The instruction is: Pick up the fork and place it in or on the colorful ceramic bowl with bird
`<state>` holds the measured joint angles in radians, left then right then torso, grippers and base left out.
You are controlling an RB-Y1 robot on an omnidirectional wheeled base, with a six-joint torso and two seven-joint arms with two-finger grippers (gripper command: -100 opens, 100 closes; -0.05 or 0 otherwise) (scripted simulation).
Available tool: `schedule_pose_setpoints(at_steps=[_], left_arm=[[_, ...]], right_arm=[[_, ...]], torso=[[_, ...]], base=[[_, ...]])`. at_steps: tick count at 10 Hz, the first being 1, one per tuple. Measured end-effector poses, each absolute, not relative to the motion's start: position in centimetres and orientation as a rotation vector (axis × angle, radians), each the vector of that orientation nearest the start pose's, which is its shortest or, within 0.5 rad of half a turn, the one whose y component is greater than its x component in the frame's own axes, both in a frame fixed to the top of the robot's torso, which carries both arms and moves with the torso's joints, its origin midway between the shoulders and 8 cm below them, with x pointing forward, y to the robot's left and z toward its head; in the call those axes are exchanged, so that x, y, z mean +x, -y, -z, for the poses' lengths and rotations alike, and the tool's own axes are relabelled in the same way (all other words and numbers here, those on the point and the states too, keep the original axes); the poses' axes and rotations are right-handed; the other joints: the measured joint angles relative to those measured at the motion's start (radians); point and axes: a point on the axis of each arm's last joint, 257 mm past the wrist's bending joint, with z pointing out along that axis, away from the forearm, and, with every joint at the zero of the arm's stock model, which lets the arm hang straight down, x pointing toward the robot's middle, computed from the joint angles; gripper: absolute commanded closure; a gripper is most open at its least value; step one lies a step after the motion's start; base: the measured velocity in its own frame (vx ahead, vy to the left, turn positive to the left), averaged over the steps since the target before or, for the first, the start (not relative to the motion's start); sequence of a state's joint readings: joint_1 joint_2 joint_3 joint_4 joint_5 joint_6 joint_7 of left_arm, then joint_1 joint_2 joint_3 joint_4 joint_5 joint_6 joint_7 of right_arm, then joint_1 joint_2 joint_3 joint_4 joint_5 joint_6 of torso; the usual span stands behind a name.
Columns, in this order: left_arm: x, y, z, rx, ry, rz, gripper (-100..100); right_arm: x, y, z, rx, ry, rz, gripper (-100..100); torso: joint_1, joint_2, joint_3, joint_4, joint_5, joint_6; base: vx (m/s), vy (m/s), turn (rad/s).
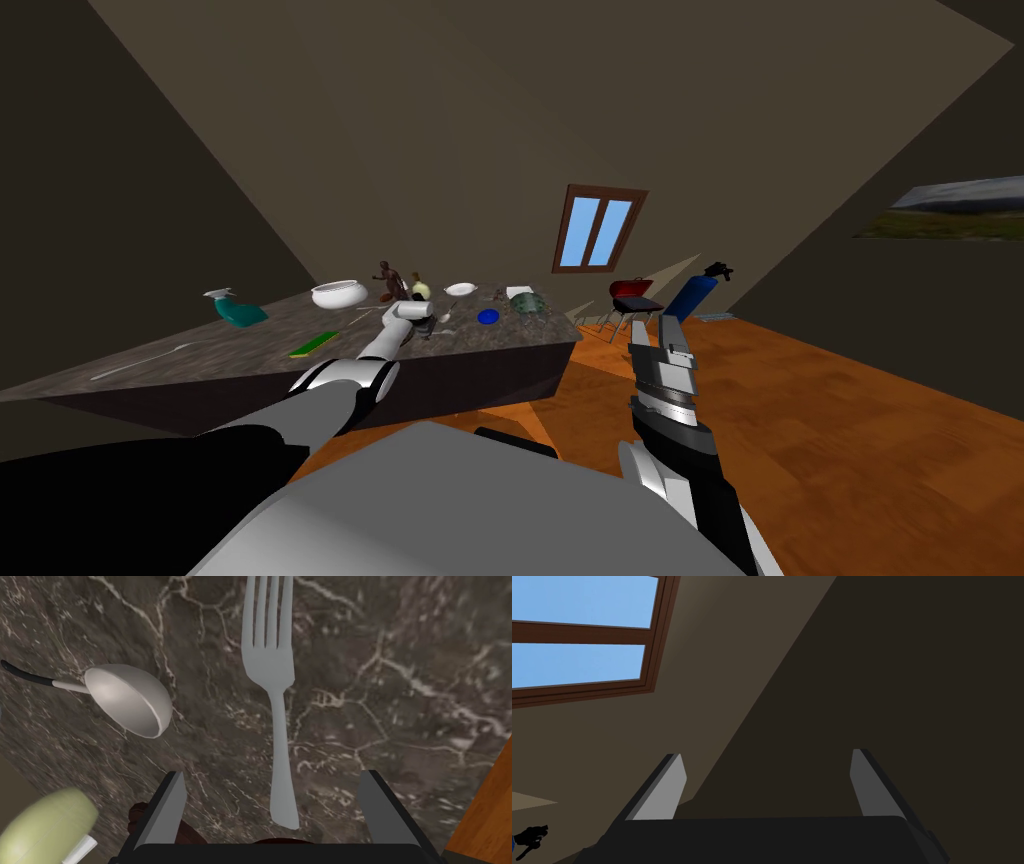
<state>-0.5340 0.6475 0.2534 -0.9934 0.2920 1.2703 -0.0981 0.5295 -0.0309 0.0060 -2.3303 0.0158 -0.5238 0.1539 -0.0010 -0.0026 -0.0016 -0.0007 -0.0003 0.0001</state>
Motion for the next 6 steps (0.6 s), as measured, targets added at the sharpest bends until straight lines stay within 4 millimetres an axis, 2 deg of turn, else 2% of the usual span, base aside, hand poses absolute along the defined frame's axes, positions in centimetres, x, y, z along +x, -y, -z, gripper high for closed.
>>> schedule_pose_setpoints(at_steps=[2,3,4,6], left_arm=[[47.7,-54.6,31.5,-2.146,-1.682,0.115,-100],[47.6,-54.6,31.5,-2.15,-1.685,0.112,0],[47.6,-54.6,31.5,-2.149,-1.684,0.112,-100],[46.4,-56.9,31.7,-2.158,-1.67,0.101,-100]], right_arm=[[32.9,27.2,-4.1,0.53,-0.647,-1.157,0],[32.9,27.2,-4.1,0.53,-0.647,-1.157,0],[32.9,27.2,-4.1,0.53,-0.647,-1.157,0],[32.9,27.2,-4.1,0.53,-0.647,-1.157,0]], torso=[[0.0,0.0,0.0,0.0,0.0,0.0],[0.001,0.001,0.0,0.0,0.0,0.0],[0.001,0.002,0.001,0.0,0.0,0.0],[-0.002,-0.001,0.0,0.0,0.0,0.0]], base=[[0.031,-0.011,-0.003],[0.0,0.0,0.0],[0.047,-0.044,-0.015],[0.071,-0.08,-0.001]])
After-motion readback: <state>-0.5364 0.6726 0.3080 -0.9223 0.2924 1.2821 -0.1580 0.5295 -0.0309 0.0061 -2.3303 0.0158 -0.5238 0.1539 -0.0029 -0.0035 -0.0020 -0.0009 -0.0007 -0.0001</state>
